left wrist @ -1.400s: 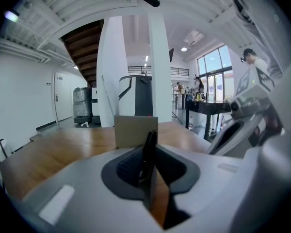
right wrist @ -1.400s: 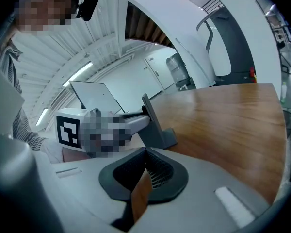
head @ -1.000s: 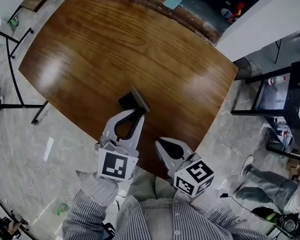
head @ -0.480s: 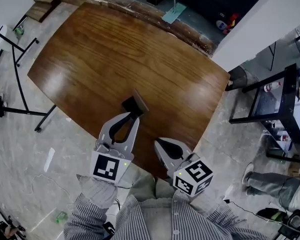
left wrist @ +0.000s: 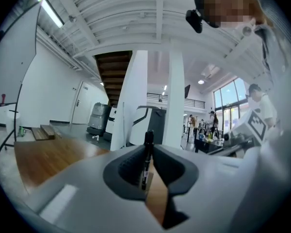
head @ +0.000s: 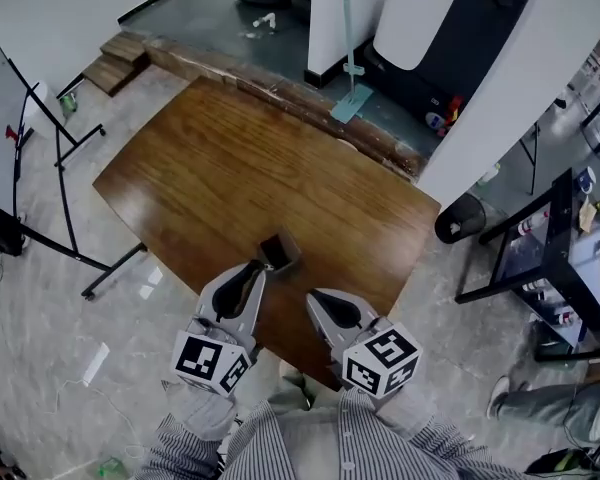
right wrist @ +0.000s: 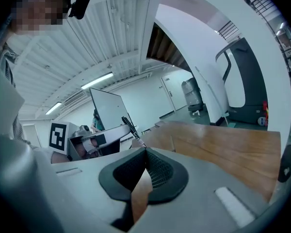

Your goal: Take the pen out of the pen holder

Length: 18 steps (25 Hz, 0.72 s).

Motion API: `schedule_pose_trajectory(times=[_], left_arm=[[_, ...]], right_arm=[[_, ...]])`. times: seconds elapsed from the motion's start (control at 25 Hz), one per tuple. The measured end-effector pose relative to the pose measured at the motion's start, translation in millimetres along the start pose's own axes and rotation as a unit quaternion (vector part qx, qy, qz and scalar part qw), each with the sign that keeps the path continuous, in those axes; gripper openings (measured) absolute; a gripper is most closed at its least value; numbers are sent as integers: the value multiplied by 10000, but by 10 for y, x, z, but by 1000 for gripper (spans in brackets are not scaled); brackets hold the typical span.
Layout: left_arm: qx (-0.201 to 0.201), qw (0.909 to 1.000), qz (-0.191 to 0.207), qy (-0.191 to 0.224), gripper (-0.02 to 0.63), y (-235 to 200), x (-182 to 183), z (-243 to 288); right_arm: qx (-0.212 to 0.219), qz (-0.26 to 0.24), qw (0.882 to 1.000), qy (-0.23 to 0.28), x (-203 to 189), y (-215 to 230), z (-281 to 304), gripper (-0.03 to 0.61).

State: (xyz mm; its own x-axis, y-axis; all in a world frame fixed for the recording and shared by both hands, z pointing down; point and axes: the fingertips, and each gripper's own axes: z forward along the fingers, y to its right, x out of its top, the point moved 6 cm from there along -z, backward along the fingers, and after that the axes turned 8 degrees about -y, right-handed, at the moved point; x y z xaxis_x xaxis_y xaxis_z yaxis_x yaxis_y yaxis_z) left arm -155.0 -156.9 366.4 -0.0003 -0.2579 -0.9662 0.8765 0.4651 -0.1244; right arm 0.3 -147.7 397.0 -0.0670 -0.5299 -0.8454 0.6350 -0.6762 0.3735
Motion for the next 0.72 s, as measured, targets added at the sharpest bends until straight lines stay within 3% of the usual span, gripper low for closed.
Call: schedule_pose_trajectory(times=[0.28, 0.72], left_arm=[[40, 9988, -491, -33, 51, 210, -31, -273], [148, 9960, -861, -185, 51, 443, -233, -494]], right_arm=[[-23, -311, 9995, -74, 5, -135, -186, -8], [-100, -405, 9991, -120, -57, -250, -266, -8]])
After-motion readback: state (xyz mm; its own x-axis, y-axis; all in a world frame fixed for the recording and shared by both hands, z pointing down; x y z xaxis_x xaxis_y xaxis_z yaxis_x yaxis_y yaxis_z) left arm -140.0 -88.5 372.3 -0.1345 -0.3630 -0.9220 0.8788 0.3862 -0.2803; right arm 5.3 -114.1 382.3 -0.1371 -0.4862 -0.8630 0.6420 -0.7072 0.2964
